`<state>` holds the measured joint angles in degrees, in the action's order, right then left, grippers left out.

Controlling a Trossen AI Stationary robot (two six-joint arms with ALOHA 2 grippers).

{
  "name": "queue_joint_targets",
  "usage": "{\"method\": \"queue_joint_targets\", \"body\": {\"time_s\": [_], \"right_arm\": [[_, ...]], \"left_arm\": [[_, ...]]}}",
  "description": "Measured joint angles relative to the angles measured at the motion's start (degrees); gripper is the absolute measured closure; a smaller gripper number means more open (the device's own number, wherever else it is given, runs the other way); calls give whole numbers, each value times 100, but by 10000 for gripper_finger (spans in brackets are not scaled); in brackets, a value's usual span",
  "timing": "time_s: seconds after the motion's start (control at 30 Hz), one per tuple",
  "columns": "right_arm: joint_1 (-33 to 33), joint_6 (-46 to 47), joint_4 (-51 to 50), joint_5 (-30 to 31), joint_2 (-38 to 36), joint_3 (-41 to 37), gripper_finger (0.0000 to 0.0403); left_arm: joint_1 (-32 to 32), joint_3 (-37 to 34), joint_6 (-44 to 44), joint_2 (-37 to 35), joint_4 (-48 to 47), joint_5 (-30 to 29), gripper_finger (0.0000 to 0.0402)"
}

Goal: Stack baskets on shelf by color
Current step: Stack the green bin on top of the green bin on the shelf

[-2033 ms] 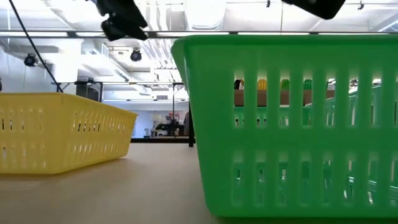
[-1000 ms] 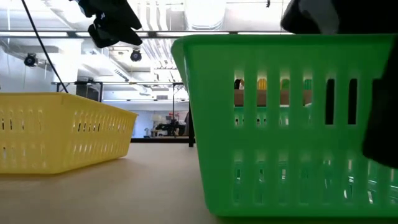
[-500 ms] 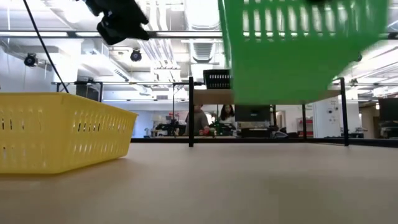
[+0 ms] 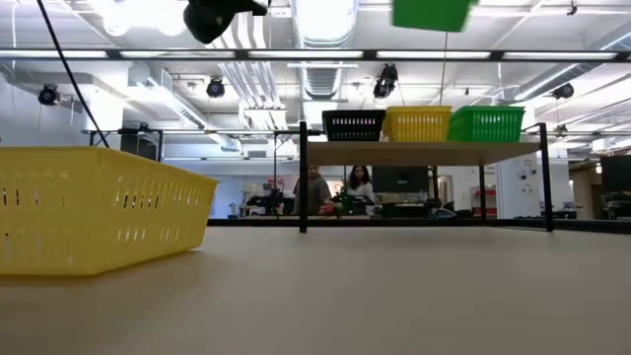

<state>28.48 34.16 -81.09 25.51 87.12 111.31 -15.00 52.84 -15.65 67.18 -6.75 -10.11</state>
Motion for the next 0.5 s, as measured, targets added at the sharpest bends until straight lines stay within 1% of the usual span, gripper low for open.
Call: {"method": "queue_joint_targets", "body": {"time_s": [0.1,0.2,0.33,0.4,0.5], "right_arm": [[-371,-340,-324,19,-439,-261,394],[-769,-979,-517,18,-938,-616,394],[-1446,-2035,-766,-24,-1624,-1172,394],[-1863,-2640,-927,-43,-1924,-1465,394],[-2575,-3718,-867,-41,-2360,-1905,394]], "left_arm": [[23,2,144,-2,40,-2,242],[93,0,152,-2,38,-4,242],[220,1,125,-2,36,-60,242],[272,2,120,24,40,-90,242],[344,0,114,41,32,-142,242]]}}
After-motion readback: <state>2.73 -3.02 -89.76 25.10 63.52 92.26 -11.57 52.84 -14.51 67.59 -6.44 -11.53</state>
